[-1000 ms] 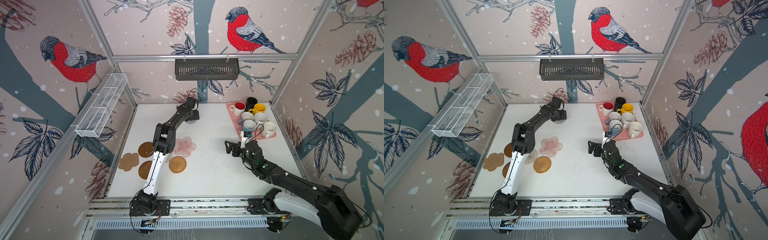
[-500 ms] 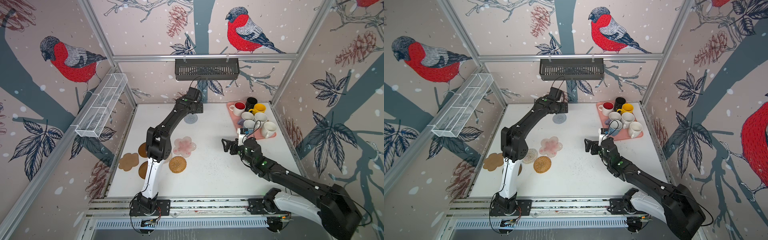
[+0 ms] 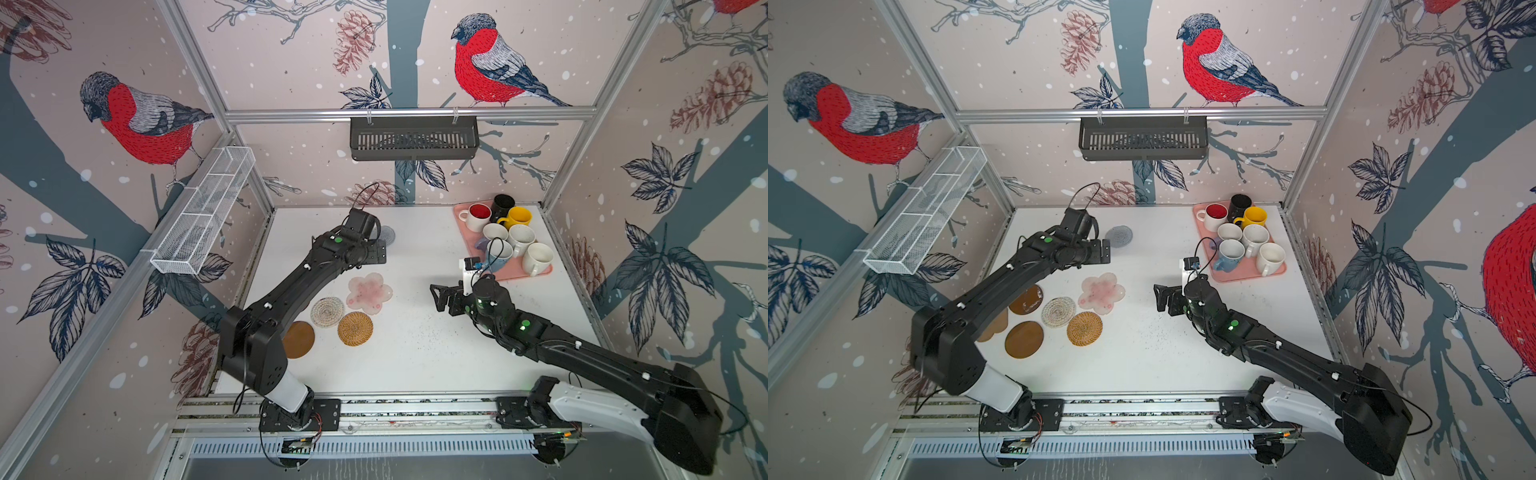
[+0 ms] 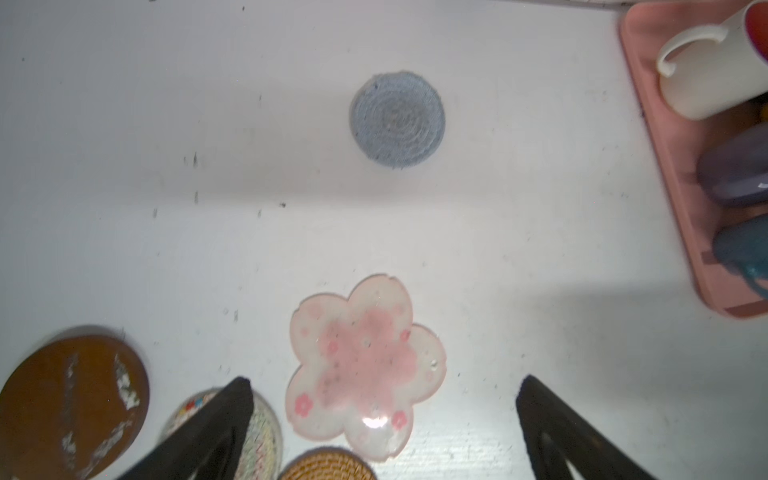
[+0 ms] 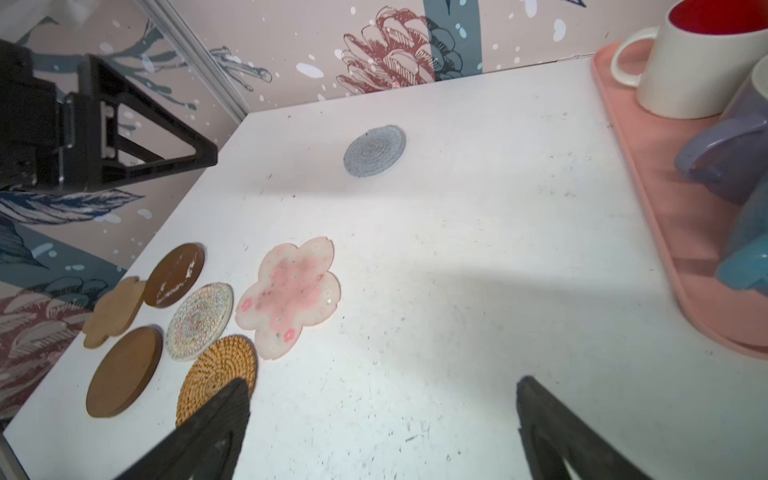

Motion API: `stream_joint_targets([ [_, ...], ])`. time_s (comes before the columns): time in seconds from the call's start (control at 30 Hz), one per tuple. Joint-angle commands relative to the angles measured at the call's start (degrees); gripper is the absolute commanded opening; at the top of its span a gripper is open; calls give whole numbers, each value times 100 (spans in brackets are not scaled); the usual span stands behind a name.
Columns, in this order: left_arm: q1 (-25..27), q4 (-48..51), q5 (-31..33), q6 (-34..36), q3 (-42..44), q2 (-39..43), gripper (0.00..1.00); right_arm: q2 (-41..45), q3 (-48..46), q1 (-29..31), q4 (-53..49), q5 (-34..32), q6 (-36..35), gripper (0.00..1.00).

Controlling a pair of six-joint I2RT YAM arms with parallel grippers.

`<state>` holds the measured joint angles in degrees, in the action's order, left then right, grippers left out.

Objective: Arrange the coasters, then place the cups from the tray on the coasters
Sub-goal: 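Carry the blue coaster farther from the robot and release it, then move the left gripper back over the multicolour zigzag coaster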

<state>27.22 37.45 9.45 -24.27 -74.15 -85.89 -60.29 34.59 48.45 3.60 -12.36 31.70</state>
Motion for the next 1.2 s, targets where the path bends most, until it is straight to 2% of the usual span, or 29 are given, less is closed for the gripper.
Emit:
stream_joint_targets([
  [0.0,3,-414,144,-210,823,653,96,92,-9,142,-202,-216,221,99],
  [0.33,2,-671,337,-1300,2914,2175,85,185,-233,382,-153,-43,460,100],
  [0.43,2,-875,361,-1428,3506,2535,77,161,-271,424,-117,-39,495,100],
  [0.57,-7,-1132,695,-1722,4045,2895,65,202,-473,430,250,132,621,99],
  [0.8,-51,-1130,934,-1985,4163,2601,47,-56,-448,445,467,529,636,96],
  [1.0,-85,-1340,1052,-2091,4305,2235,45,-164,-454,521,694,607,550,98],
  [1.17,-371,-1582,818,-1991,4364,2050,45,-362,-427,561,795,562,462,100],
])
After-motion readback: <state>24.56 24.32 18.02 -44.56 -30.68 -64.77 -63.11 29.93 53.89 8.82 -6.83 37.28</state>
